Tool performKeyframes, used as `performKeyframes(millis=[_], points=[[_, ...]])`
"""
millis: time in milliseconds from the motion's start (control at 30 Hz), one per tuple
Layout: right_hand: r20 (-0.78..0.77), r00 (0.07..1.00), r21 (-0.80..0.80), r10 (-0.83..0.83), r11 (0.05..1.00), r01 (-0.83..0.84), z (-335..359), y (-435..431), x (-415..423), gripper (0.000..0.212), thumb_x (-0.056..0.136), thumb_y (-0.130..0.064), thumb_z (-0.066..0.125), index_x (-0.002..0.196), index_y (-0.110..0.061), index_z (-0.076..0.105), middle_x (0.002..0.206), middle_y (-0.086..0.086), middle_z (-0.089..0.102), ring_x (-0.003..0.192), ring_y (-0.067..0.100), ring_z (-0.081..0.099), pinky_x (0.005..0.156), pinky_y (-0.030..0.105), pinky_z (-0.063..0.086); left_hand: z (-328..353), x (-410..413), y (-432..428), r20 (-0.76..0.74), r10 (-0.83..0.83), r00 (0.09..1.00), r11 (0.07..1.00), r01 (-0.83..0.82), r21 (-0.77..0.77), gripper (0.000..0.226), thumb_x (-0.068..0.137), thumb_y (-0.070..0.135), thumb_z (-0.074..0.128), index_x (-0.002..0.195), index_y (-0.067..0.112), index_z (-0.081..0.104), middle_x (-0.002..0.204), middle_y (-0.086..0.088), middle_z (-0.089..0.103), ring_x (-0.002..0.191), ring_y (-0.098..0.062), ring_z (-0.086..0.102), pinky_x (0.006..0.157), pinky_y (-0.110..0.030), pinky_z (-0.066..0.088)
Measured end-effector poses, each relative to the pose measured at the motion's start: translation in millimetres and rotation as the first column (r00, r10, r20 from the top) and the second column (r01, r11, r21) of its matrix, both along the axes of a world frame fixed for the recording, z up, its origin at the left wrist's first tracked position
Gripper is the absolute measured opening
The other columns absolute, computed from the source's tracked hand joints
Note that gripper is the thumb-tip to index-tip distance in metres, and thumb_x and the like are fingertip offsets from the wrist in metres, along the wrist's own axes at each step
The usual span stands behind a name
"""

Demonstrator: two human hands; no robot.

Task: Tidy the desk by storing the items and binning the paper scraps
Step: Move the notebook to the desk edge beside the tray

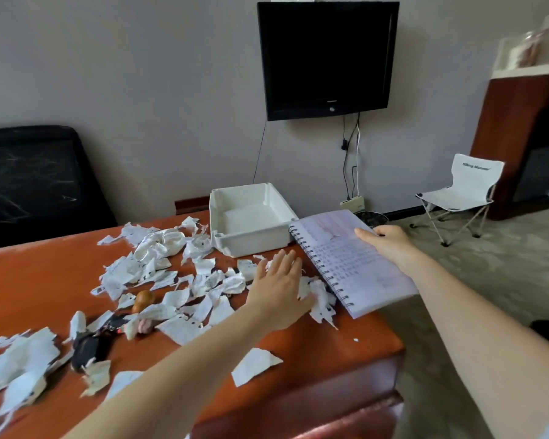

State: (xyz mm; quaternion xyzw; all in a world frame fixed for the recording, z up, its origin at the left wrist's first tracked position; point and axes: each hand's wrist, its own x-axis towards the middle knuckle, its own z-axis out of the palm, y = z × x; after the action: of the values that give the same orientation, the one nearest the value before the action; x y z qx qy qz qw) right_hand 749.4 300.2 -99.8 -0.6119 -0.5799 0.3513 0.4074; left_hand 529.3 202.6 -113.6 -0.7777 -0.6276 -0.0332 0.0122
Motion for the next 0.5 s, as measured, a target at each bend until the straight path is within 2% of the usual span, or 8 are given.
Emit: performKeyframes(millis=[100, 233, 433, 500], points=[[0.003, 1.0, -0.034, -0.03, 0.999, 0.03, -2.8, 1.9, 9.6, 0.05, 0.083, -0.041, 0.066, 0.059, -0.019, 0.028, 0.063, 0.006, 0.031, 0.058, 0.017, 0.03, 0.054, 0.03, 0.02, -3.1, 27.1, 8.1, -0.023, -0.01, 1.0, 0.998, 0.008, -0.067, 0.074, 0.095, 0.055, 0.025, 0.151, 0.016, -0.004, 0.16, -0.002, -0.008, 0.146, -0.02, -0.014, 0.116, -0.047, -0.008], [0.013, 0.998, -0.051, -0.061, 0.997, 0.062, -5.3, 1.9, 15.3, 0.052, 0.085, -0.037, 0.066, 0.057, -0.02, 0.025, 0.059, 0.001, 0.024, 0.054, 0.016, 0.024, 0.053, 0.03, 0.018, -11.7, 31.2, 17.1, -0.091, 0.034, 0.995, 0.985, -0.049, -0.168, 0.065, 0.098, 0.048, 0.02, 0.151, 0.016, -0.002, 0.16, -0.005, -0.008, 0.146, -0.026, -0.013, 0.115, -0.051, -0.006], [0.004, 0.999, -0.084, -0.038, 0.996, 0.039, -14.5, 2.2, 10.0, 0.048, 0.082, -0.04, 0.068, 0.058, -0.019, 0.032, 0.068, 0.009, 0.04, 0.065, 0.02, 0.041, 0.063, 0.029, 0.029, -13.3, 1.9, 15.7, -0.243, 0.04, 0.969, 0.971, -0.095, -0.22, 0.057, 0.1, 0.038, 0.011, 0.151, 0.015, -0.002, 0.16, -0.001, -0.006, 0.147, -0.023, -0.006, 0.113, -0.055, -0.013], [-0.006, 1.0, -0.088, -0.024, 0.996, 0.023, -14.1, 2.0, 4.4, 0.05, 0.083, -0.038, 0.068, 0.055, -0.019, 0.031, 0.061, 0.006, 0.037, 0.059, 0.018, 0.039, 0.06, 0.029, 0.028, -12.0, -10.9, 15.5, -0.287, 0.039, 0.957, 0.966, -0.109, -0.233, 0.056, 0.101, 0.036, 0.011, 0.151, 0.016, -0.002, 0.16, 0.0, -0.008, 0.147, -0.022, -0.007, 0.113, -0.055, -0.013]])
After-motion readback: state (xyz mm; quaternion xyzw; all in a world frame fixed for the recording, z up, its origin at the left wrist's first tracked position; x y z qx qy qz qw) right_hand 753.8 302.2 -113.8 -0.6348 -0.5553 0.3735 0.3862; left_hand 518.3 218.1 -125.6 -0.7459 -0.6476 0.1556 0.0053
